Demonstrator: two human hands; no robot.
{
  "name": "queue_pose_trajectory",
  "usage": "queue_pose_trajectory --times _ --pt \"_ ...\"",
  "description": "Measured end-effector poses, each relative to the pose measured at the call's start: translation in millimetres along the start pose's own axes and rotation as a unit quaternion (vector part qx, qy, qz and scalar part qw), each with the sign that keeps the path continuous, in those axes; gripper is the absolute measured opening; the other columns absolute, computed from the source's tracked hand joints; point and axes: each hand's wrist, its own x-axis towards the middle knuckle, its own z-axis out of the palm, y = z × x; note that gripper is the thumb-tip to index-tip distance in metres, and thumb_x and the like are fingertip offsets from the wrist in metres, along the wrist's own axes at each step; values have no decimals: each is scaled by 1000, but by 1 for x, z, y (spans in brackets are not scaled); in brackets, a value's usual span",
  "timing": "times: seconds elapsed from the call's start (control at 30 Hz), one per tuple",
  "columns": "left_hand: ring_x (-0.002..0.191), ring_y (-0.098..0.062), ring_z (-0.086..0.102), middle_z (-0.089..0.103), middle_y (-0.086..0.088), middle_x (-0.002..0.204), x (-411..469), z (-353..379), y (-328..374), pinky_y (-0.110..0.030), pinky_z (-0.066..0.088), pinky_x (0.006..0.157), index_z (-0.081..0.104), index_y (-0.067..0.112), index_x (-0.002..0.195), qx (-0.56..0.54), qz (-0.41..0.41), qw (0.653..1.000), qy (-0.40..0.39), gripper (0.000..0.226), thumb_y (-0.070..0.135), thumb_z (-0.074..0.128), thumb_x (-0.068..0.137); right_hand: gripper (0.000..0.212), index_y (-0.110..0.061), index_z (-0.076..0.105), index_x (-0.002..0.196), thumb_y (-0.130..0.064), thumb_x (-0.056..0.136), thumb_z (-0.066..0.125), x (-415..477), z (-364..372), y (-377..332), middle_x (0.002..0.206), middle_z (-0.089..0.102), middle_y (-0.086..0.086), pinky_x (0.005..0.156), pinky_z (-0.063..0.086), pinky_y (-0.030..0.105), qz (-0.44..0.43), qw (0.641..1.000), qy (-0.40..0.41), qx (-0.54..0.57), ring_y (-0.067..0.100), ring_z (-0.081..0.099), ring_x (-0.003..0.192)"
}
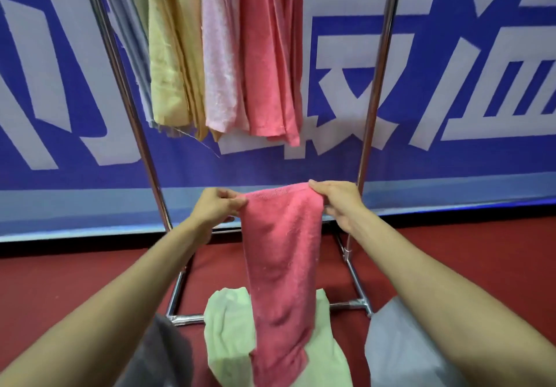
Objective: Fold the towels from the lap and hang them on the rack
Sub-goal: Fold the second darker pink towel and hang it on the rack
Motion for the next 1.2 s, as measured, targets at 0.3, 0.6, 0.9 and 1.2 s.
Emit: queue_pose_trajectory --times 0.3,0.6,0.9,1.2 --pt "75 -21 63 71 -3 69 2 43 -33 -36 47 85 69 11 85 -242 -109 964 28 8 11 62 89 14 -4 65 83 -9 93 57 2 42 38 72 63 8 64 57 29 -20 998 -52 2 15 62 61" --pt "68 -16 65 71 2 62 -19 32 -28 -26 54 69 69 7 87 -313 -131 939 52 6 4 63 87 15 3 65 97 -4 95 52 -27 49 42 77 64 11 73 58 28 -31 991 -116 -62 12 64 64" --pt "82 -23 69 75 -9 86 -35 45 -20 -32 55 81 75 9 88 -227 -7 973 43 11 7 74 78 12 -1 69 93 -8 92 59 -42 54 45 76 69 10 73 58 26 -57 986 -135 -73 16 66 69" --pt "90 -21 72 76 -4 83 -39 55 -21 -40 55 89 77 17 92 -129 69 987 66 23 12 82 70 7 -7 72 83 -10 85 66 -37 48 45 82 74 15 74 60 35 -90 994 -47 -38 24 73 77"
